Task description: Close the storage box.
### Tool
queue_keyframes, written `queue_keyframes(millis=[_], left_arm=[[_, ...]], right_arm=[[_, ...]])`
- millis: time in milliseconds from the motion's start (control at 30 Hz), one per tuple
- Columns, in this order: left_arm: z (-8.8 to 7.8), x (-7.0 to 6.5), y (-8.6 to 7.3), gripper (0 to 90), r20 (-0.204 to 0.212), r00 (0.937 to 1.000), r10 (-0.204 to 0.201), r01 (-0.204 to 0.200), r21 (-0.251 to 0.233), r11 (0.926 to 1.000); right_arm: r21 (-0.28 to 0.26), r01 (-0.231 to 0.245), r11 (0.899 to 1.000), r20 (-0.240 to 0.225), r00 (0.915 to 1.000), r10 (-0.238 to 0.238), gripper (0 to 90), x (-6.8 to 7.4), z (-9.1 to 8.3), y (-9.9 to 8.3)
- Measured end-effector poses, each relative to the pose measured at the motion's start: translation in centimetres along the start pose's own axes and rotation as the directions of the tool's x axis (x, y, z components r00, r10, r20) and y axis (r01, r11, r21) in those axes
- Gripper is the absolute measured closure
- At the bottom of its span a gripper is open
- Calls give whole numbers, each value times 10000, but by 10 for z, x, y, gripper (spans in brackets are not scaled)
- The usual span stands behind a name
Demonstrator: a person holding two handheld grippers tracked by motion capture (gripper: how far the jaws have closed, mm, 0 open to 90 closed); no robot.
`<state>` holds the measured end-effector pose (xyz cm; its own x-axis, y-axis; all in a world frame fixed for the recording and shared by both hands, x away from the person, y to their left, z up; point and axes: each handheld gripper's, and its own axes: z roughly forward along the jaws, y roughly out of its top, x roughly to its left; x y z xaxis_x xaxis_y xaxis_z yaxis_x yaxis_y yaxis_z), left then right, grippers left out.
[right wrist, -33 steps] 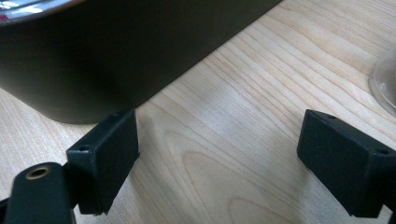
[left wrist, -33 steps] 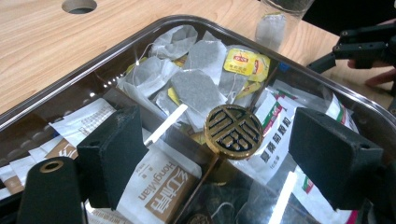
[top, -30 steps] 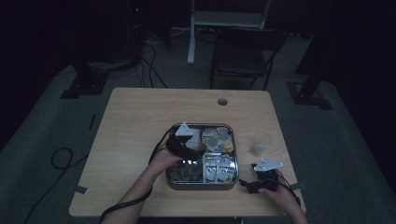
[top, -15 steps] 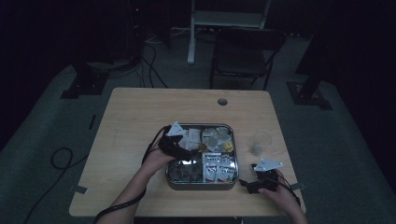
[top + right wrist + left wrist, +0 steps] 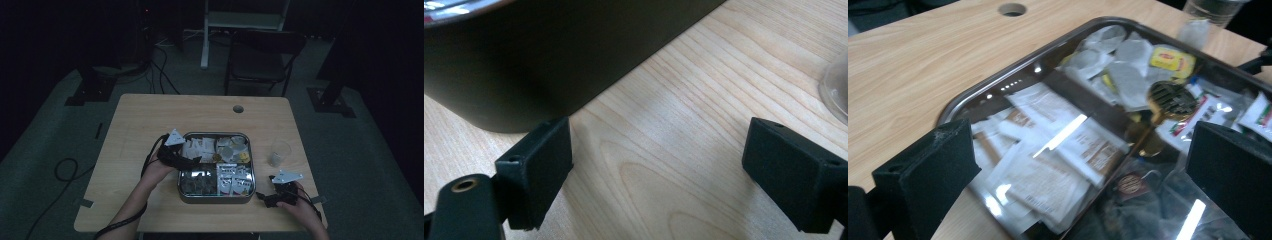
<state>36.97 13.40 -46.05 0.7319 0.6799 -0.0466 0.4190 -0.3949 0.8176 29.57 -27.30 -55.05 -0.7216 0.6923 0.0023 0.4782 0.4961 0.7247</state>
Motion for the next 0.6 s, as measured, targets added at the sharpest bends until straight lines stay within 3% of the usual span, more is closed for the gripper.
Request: queue_keyframes(millis=[67, 233, 600], left_arm=[[-5, 6, -4, 5, -347, 9992, -219, 219, -29, 9998], [-11, 15, -10, 5, -731, 9963, -443, 434, -133, 9990], [-21, 27, -26, 5, -1265, 9893, -730, 709, -210, 9973]], right_arm=[[0, -5, 10000, -3, 10000, 5, 122, 0, 0, 0], [2, -2, 10000, -2, 10000, 2, 122, 0, 0, 0], [6, -7, 10000, -5, 10000, 7, 122, 0, 0, 0]])
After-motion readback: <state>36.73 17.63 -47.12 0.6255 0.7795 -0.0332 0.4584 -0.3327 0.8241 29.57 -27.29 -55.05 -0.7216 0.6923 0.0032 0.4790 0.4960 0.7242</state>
